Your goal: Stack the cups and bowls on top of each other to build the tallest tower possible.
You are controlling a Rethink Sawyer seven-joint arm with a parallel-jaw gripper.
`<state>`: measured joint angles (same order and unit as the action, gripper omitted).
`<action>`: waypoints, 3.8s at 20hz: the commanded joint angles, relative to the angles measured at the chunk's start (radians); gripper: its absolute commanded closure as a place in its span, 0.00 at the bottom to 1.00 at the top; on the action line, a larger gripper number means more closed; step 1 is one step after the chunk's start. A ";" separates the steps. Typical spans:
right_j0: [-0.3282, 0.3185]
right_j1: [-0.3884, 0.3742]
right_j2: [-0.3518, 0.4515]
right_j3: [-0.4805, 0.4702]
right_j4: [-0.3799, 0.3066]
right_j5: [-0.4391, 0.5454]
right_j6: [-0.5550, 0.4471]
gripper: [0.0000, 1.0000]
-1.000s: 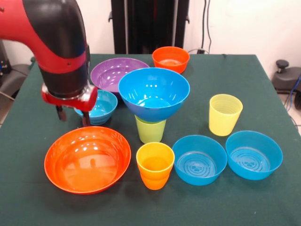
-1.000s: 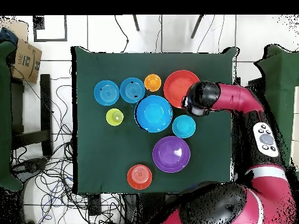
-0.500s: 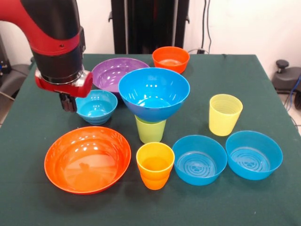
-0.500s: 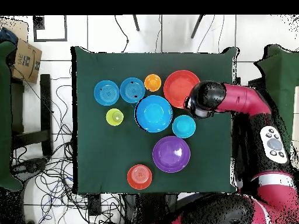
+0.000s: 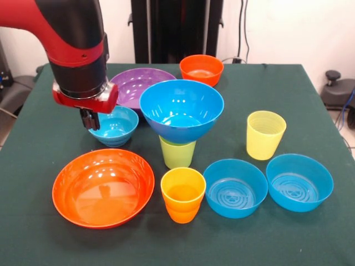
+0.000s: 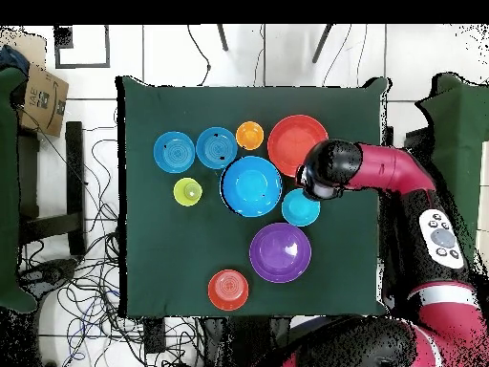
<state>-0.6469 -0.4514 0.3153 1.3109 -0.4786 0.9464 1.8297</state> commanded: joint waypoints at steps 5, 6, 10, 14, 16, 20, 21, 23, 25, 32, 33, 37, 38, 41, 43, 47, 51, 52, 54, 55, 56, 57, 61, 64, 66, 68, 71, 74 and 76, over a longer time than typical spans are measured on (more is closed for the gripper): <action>0.019 0.048 0.033 0.082 -0.035 -0.165 -0.034 1.00; 0.019 0.049 0.032 0.083 -0.034 -0.167 -0.034 1.00; 0.017 0.061 0.027 0.078 -0.030 -0.180 -0.033 1.00; 0.012 0.066 0.020 0.083 -0.018 -0.204 -0.007 1.00; 0.012 0.066 0.013 0.086 -0.014 -0.233 0.020 1.00; 0.027 0.082 -0.023 0.061 -0.022 -0.309 0.101 1.00; 0.037 0.082 -0.038 0.057 -0.028 -0.329 0.124 1.00; 0.055 0.081 -0.065 0.052 -0.034 -0.360 0.158 1.00; 0.071 0.083 -0.092 0.047 -0.026 -0.388 0.201 1.00; 0.098 0.103 -0.156 0.046 0.041 -0.392 0.246 1.00; 0.105 0.104 -0.169 0.047 0.048 -0.396 0.260 1.00; 0.122 0.110 -0.202 0.044 0.070 -0.402 0.281 1.00; 0.123 0.112 -0.205 0.044 0.074 -0.399 0.279 1.00; 0.133 0.114 -0.218 0.033 0.072 -0.378 0.254 1.00; 0.135 0.114 -0.219 0.031 0.067 -0.401 0.247 1.00; 0.135 0.114 -0.216 0.027 0.083 -0.388 0.237 1.00; 0.128 0.110 -0.209 0.034 0.105 -0.374 0.219 1.00; 0.125 0.109 -0.204 0.036 0.110 -0.373 0.214 1.00; 0.116 0.104 -0.194 0.043 0.121 -0.377 0.205 1.00; 0.111 0.101 -0.187 0.047 0.126 -0.383 0.199 1.00; 0.109 0.101 -0.186 0.047 0.128 -0.386 0.196 1.00; 0.111 0.100 -0.184 0.042 0.120 -0.391 0.178 1.00; 0.104 0.094 -0.171 0.054 0.120 -0.444 0.171 0.00; 0.106 0.092 -0.171 0.059 0.132 -0.426 0.175 0.00; 0.103 0.091 -0.165 0.057 0.141 -0.414 0.168 0.00; 0.097 0.091 -0.155 0.054 0.152 -0.399 0.159 0.00; 0.090 0.089 -0.144 0.058 0.164 -0.394 0.149 0.00; 0.086 0.098 -0.144 0.065 0.163 -0.417 0.152 0.00; 0.088 0.103 -0.146 0.067 0.163 -0.428 0.154 0.00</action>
<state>-0.5570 -0.4012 0.0800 1.3510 -0.3351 0.5618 1.9460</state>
